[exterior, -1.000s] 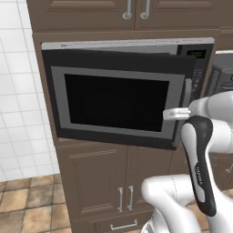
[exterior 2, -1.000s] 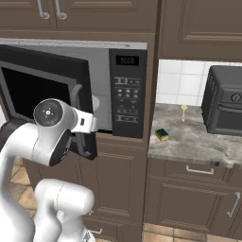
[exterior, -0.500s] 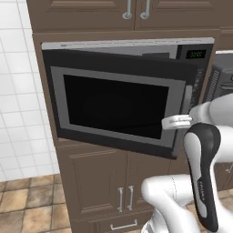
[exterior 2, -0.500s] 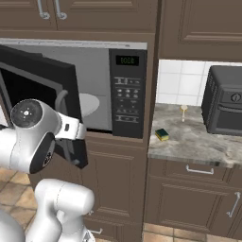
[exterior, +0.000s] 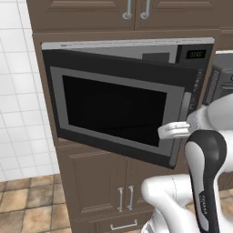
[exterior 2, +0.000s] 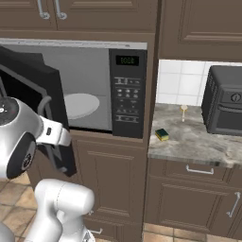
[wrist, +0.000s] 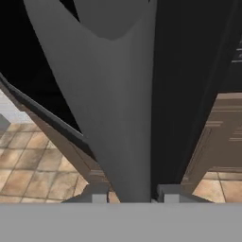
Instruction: Place the sponge inside the microwave to prepare for sanitizing.
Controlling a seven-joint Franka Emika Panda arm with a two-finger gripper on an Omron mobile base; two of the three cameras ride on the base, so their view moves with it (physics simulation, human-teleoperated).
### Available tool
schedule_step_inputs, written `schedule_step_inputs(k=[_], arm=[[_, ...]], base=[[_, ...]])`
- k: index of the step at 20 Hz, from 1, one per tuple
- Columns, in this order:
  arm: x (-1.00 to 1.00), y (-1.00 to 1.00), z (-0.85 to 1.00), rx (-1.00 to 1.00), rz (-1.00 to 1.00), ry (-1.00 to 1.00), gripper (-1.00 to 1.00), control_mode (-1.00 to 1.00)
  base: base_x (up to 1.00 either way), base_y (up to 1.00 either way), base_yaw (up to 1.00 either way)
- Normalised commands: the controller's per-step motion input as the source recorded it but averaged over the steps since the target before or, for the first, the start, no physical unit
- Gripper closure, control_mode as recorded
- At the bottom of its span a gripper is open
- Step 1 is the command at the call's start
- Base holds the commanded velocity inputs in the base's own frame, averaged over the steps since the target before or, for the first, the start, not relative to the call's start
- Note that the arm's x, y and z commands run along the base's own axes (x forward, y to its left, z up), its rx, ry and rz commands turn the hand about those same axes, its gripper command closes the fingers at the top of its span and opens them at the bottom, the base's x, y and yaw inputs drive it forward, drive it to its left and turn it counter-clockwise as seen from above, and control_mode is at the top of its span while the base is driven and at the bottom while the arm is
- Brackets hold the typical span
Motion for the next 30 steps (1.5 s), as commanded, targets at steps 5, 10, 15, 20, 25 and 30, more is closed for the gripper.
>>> schedule_step_inputs(k=[5, 10, 15, 20, 25, 30], arm=[[-0.52, 0.35, 0.00, 0.00, 0.00, -0.03, 1.00, -1.00], [-0.38, 0.28, 0.00, 0.00, 0.00, -0.05, -1.00, -1.00], [-0.15, -0.15, -0.02, 0.02, 0.00, -0.01, -1.00, -1.00], [-0.59, -0.17, 0.00, 0.14, 0.05, -0.13, -1.00, -1.00], [-0.69, -0.12, 0.03, 0.22, 0.01, -0.15, -1.00, -1.00], [-0.35, -0.27, 0.17, 0.23, 0.00, -0.05, -1.00, -1.00]], base=[[0.00, 0.00, 0.00], [0.00, 0.00, 0.00], [0.00, 0.00, 0.00], [0.00, 0.00, 0.00], [0.00, 0.00, 0.00], [0.00, 0.00, 0.00]])
